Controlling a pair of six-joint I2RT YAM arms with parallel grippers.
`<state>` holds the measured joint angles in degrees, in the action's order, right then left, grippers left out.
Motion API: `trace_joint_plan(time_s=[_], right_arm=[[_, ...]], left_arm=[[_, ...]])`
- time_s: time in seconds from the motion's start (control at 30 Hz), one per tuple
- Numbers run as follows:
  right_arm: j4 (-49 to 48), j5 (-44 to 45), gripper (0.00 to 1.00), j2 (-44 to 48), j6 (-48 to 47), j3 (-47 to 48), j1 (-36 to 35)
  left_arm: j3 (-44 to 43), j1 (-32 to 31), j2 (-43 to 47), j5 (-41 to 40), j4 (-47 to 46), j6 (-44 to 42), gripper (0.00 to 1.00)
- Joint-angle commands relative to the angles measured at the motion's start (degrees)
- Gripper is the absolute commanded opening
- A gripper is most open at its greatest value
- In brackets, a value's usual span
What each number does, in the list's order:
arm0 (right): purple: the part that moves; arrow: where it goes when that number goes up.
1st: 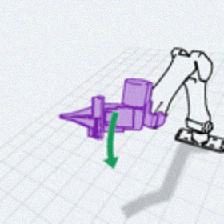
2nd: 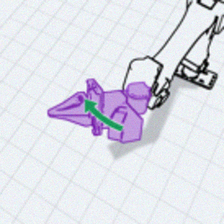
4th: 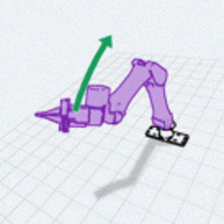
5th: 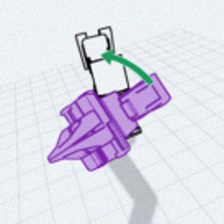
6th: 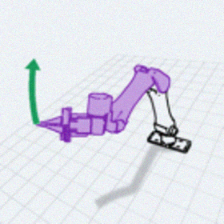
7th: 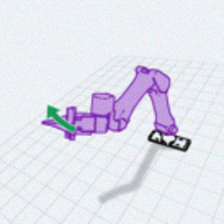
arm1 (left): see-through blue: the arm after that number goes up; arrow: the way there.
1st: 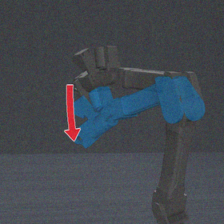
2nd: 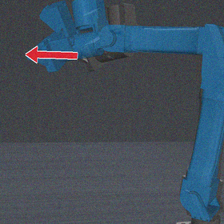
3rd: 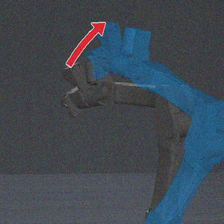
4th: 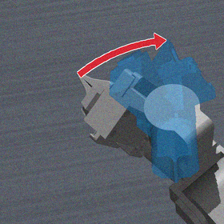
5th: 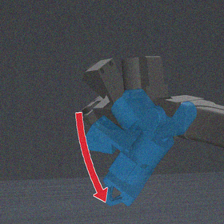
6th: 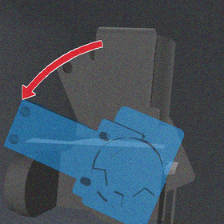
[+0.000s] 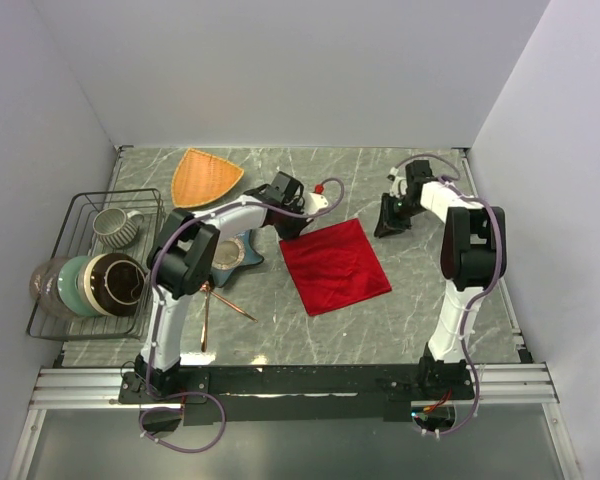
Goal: Fold the napkin into a case and place the utensils inside
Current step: Smooth out the square-folded napkin at the center of the board, then pick up the top corner of the square folded napkin from the center of the board.
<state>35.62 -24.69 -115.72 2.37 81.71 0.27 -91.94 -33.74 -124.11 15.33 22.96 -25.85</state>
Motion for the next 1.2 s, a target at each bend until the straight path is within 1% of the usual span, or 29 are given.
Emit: trace_joint_plan(time_s=[0.0,0.03,0.13,0.17,0.2,0.23,0.27,0.37,0.4,0.43,0.47,0.5,0.53,0.57,0.6,0.63,0.67,0.7,0.73,0.77,0.8,0.83,0.9,0.97,1.03,1.17], right_arm=[[1.12,-1.59,0.27,0.23,-1.84,0.04,-3.26],[1.04,-1.85,0.26,0.67,-1.84,-0.58,-3.87],[0.86,-2.21,0.23,1.64,-1.84,-2.87,-4.4],[0.95,-2.21,0.23,1.81,-1.84,-3.92,-4.75],[0.95,-2.29,0.23,2.25,-1.84,-4.54,-4.76],[0.86,-2.21,0.23,3.04,-1.84,-5.24,-4.84],[0.68,-2.03,0.23,3.48,-1.84,-6.64,-4.84],[0.51,-1.86,0.23,5.59,-1.84,-9.36,-4.84],[0.25,-1.86,0.23,6.12,-1.76,-10.16,-4.93],[0.16,-2.29,0.23,7.34,-1.5,-10.95,-4.84],[-0.11,-2.38,0.23,7.96,-1.14,-12.44,-4.84],[-0.2,-2.56,0.23,9.01,-0.88,-13.24,-5.02],[-0.11,-2.99,0.23,9.46,-0.7,-14.03,-5.02],[-0.2,-3.26,0.23,9.81,-0.27,-15.34,-5.02],[-0.11,-3.44,0.24,10.51,-0.09,-16.05,-5.02],[-0.2,-3.79,0.25,10.78,0.17,-16.49,-5.11],[-0.28,-3.88,0.27,11.13,0.44,-17.11,-5.02],[-0.2,-3.88,0.29,11.65,0.53,-17.29,-5.11],[-0.2,-3.96,0.3,12.01,0.7,-17.2,-4.93],[0.15,-4.14,0.32,12.36,0.88,-16.77,-4.84],[0.42,-4.49,0.37,13.06,0.88,-16.5,-4.84],[0.68,-4.93,0.4,13.33,0.88,-15.63,-4.58],[1.82,-5.63,0.45,14.29,0.62,-14.74,-4.32],[2.7,-5.81,0.47,15.0,0.0,-13.86,-4.32],[3.05,-6.25,0.48,16.05,-0.26,-13.51,-4.14],[3.06,-8.71,0.5,17.9,0.53,-14.12,-3.97]], left_arm=[[3.17,-0.37,5.28,1.98,2.09,0.88,0.07],[3.17,-0.28,5.9,2.07,2.26,1.23,0.08],[3.08,0.07,7.13,1.55,1.74,4.13,0.14],[3.17,0.34,7.65,1.28,1.39,5.7,0.2],[3.69,0.77,8.36,1.19,-0.27,6.59,0.23],[4.13,2.08,10.02,2.06,-0.98,7.38,0.26],[4.57,2.79,11.08,2.94,-1.95,9.04,0.33],[7.29,5.69,15.82,8.03,-4.85,10.73,0.4],[9.22,6.13,17.23,9.44,-5.12,10.12,0.41],[10.45,6.49,20.28,12.85,-5.47,7.68,0.43],[11.95,6.58,22.06,14.97,-5.38,5.83,0.46],[15.27,6.49,23.9,17.16,-5.03,3.54,0.48],[16.95,6.4,27.49,19.88,-4.25,-0.57,0.49],[20.45,6.14,29.26,23.57,-3.63,-2.35,0.51],[22.05,5.7,31.02,25.52,-2.93,-4.28,0.51],[23.55,5.18,33.91,26.84,-0.75,-8.74,0.51],[26.35,4.56,35.24,28.33,0.58,-11.13,0.51],[27.77,3.08,36.39,28.7,1.64,-13.24,0.5],[29.17,2.19,38.57,29.05,3.3,-18.05,0.49],[32.23,1.31,39.64,29.31,5.06,-20.1,0.47],[34.0,-0.7,42.0,29.23,5.25,-21.6,0.47],[35.76,-1.59,43.07,29.31,4.99,-23.53,0.45],[40.51,-4.3,45.96,29.23,3.33,-24.86,0.41],[44.11,-6.24,47.38,28.27,1.75,-25.66,0.37],[45.97,-8.88,48.79,26.86,-0.63,-26.88,0.33],[48.34,-12.4,48.71,25.27,-2.57,-28.73,0.3]])
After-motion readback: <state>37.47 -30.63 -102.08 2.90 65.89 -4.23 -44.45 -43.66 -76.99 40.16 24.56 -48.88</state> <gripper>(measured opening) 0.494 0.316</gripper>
